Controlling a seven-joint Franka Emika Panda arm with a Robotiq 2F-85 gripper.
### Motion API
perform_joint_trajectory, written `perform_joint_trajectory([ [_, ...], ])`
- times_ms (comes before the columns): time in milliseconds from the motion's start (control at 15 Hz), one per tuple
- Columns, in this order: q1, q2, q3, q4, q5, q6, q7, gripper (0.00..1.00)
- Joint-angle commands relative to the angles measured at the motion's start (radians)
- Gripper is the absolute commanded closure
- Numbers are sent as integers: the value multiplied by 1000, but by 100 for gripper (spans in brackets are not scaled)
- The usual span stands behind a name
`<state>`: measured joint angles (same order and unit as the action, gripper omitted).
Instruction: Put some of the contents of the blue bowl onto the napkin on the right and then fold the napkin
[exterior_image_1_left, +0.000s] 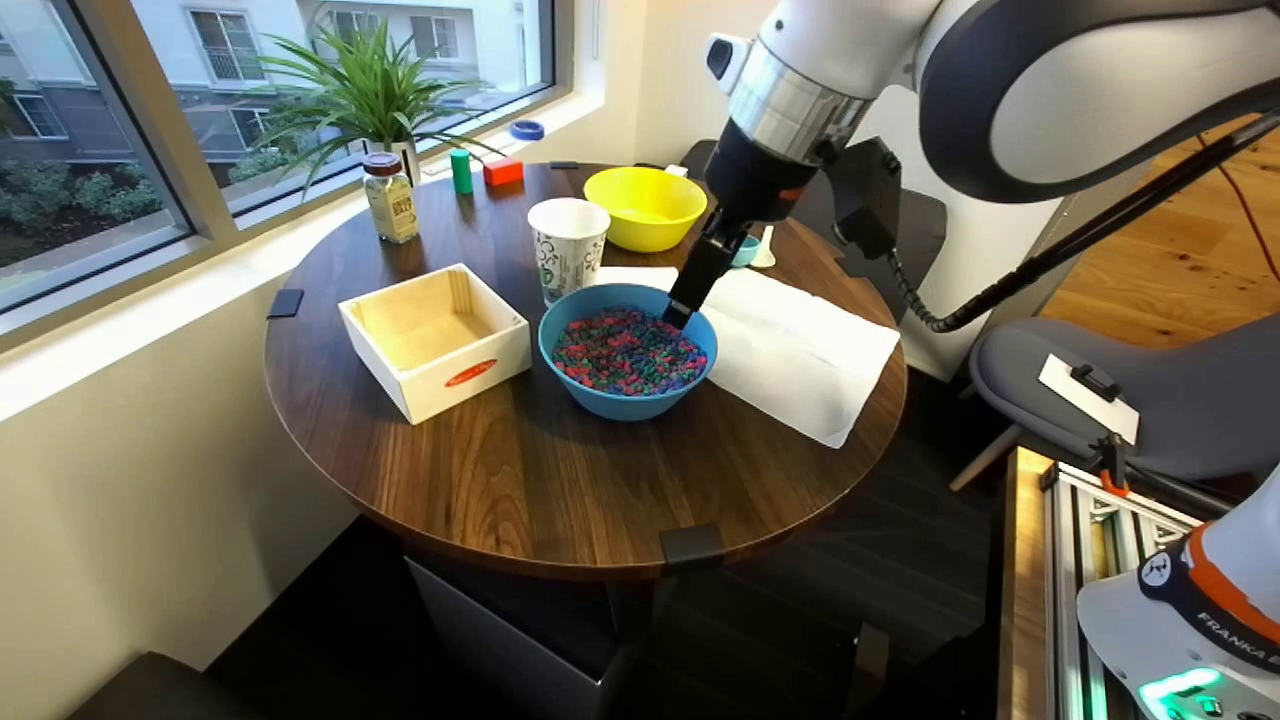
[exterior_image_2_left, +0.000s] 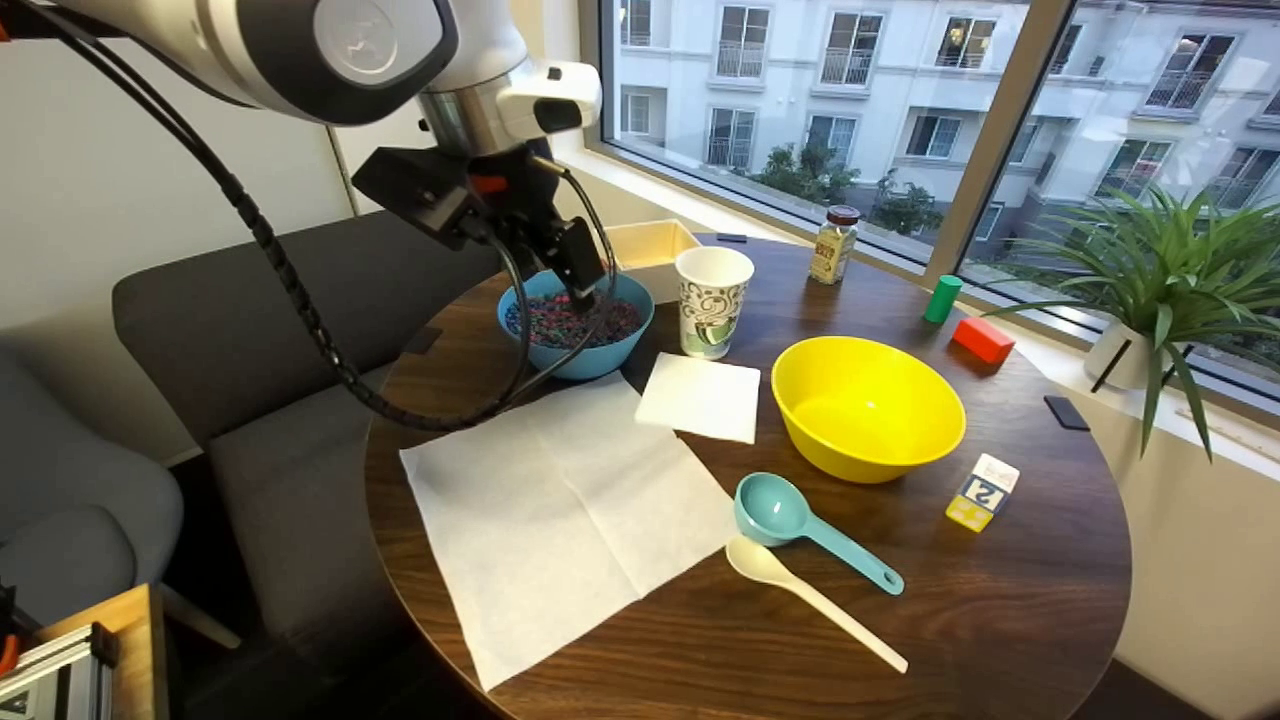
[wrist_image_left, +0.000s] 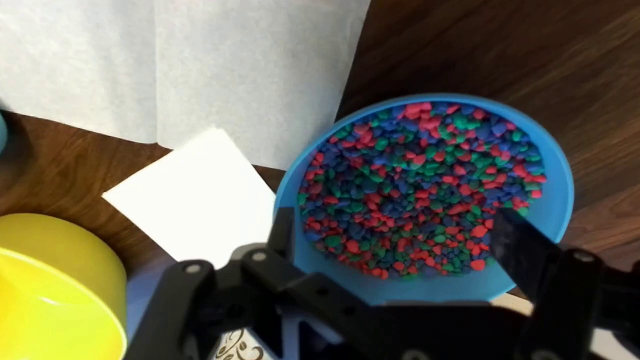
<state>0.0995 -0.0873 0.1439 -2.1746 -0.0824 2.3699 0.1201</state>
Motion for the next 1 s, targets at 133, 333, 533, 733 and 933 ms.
perform_joint_trajectory([
  [133, 7, 46, -7, 28, 21, 33, 1, 0],
  [333, 7, 53, -7, 36, 25, 33, 1, 0],
  [533, 8, 53, -7, 38, 26, 33, 1, 0],
  [733, 12, 81, -2, 55, 30, 27, 39, 0],
  [933, 16, 118, -1, 63, 34, 40, 71, 0],
])
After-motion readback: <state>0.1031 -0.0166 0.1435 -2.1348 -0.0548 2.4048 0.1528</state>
